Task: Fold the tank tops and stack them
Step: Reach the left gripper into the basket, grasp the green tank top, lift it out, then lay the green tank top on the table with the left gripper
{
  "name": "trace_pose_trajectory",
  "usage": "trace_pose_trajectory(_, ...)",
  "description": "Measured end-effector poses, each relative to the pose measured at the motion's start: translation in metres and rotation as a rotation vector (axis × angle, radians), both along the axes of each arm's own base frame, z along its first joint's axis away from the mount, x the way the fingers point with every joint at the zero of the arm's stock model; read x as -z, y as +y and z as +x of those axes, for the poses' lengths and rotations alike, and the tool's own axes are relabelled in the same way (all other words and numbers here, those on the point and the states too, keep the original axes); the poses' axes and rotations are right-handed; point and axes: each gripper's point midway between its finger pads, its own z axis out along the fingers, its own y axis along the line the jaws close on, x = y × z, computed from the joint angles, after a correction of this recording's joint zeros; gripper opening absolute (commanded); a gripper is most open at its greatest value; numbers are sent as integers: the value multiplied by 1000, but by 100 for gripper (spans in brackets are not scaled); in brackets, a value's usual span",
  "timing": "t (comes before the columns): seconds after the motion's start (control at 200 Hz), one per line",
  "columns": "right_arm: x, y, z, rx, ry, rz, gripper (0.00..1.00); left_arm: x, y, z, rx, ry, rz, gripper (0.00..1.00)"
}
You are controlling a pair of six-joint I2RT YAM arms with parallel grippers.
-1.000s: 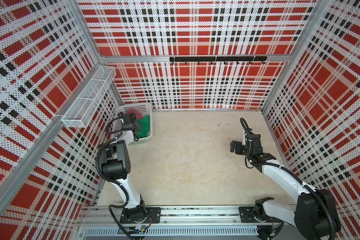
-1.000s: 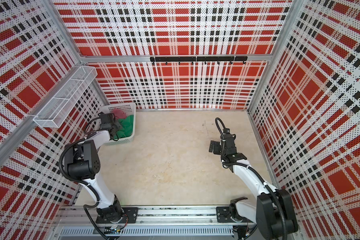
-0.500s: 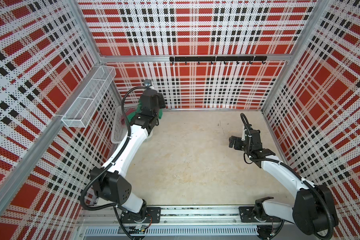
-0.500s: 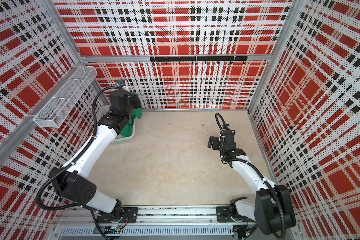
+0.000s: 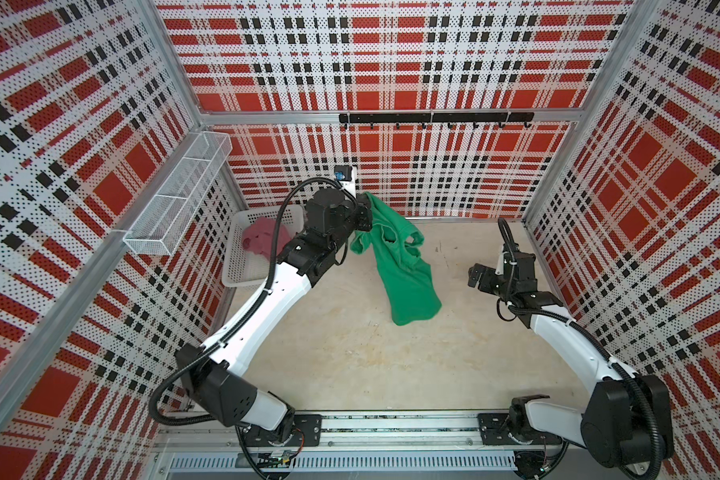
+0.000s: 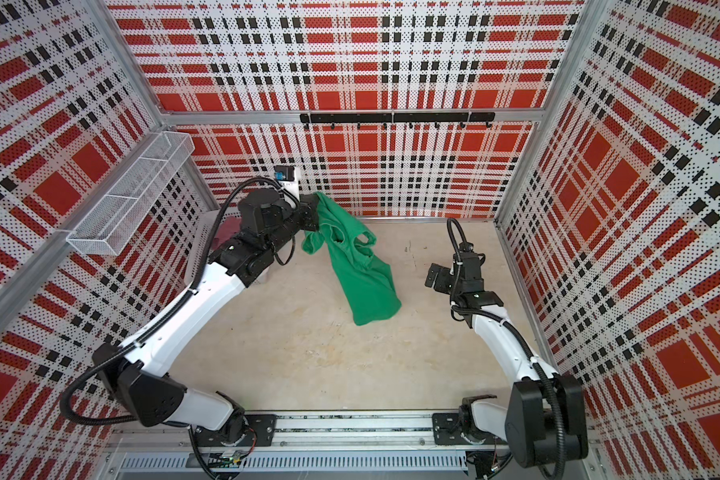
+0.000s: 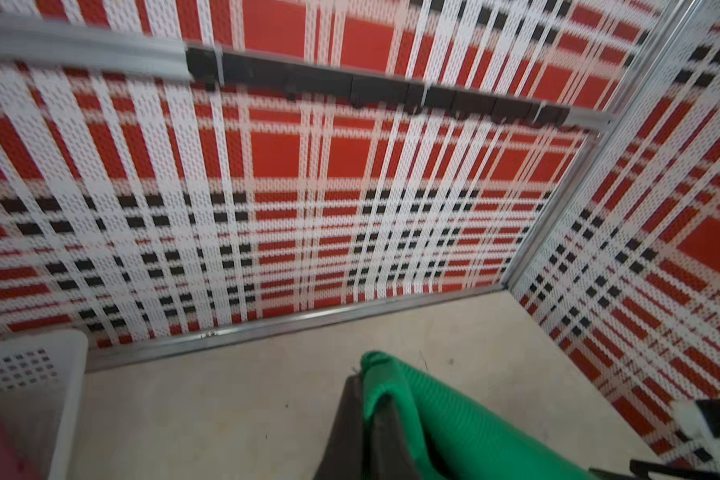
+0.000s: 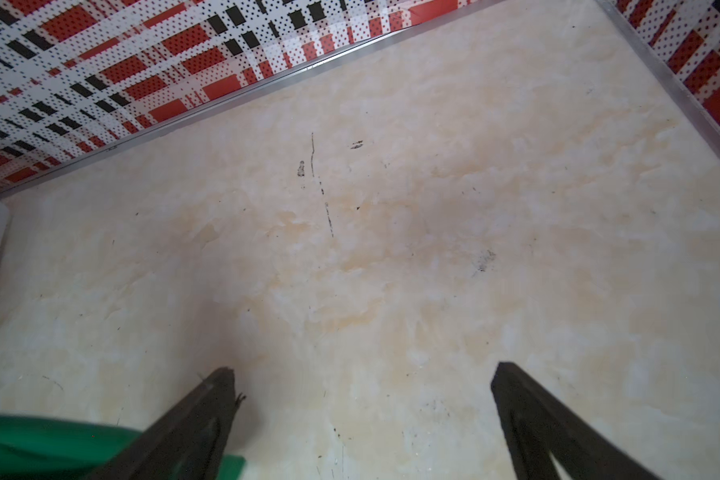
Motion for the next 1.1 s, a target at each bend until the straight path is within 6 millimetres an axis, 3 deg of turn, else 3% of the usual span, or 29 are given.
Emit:
trace_pose_trajectory(0.03,1,1,-1,-6,7,5,100,20,1,11,3,38,-8,1)
trace_pose_trajectory(0.08,3,3,-3,-17,18,11,100,53,4,29,3,101,-18,16)
trace_pose_trajectory(0.125,6,5,-5,-28,30,17,100,79,7,44,-4,149,-28,41)
trace_pose_trajectory(0.2,12,9,-10,-46,56,29,100,121,12,68,-14,219,-38,68)
trace_pose_trajectory(0.301,20,16,-16,-78,85,49,100,164,25,96,-48,295,-43,89)
trace_pose_trajectory(0.391,28,24,-21,-107,119,52,100,182,45,104,-96,332,-41,91)
trace_pose_trajectory(0.471,36,36,-26,-145,154,48,100,173,64,101,-146,310,-32,88)
trace_pose_trajectory(0.536,45,45,-29,-170,183,44,99,161,78,87,-190,292,-16,75)
trace_pose_trajectory(0.601,54,49,-29,-182,211,40,95,145,77,64,-207,267,-2,61)
trace_pose_trajectory(0.671,64,48,-30,-167,235,36,94,130,52,31,-172,247,16,48)
trace_pose_trajectory(0.737,72,44,-31,-141,248,27,93,126,6,-2,-85,248,31,38)
trace_pose_trajectory(0.802,77,39,-30,-107,253,17,93,138,-45,-35,19,287,37,32)
trace_pose_trajectory(0.852,78,35,-29,-84,252,6,95,160,-82,-63,98,347,53,32)
trace_pose_trajectory(0.922,78,31,-27,-60,244,-2,96,198,-115,-95,161,443,88,35)
trace_pose_trajectory(0.997,77,27,-24,-41,232,-14,97,238,-138,-120,185,537,121,39)
trace_pose_trajectory(1.097,76,25,-22,-32,220,-22,98,281,-154,-140,190,633,147,42)
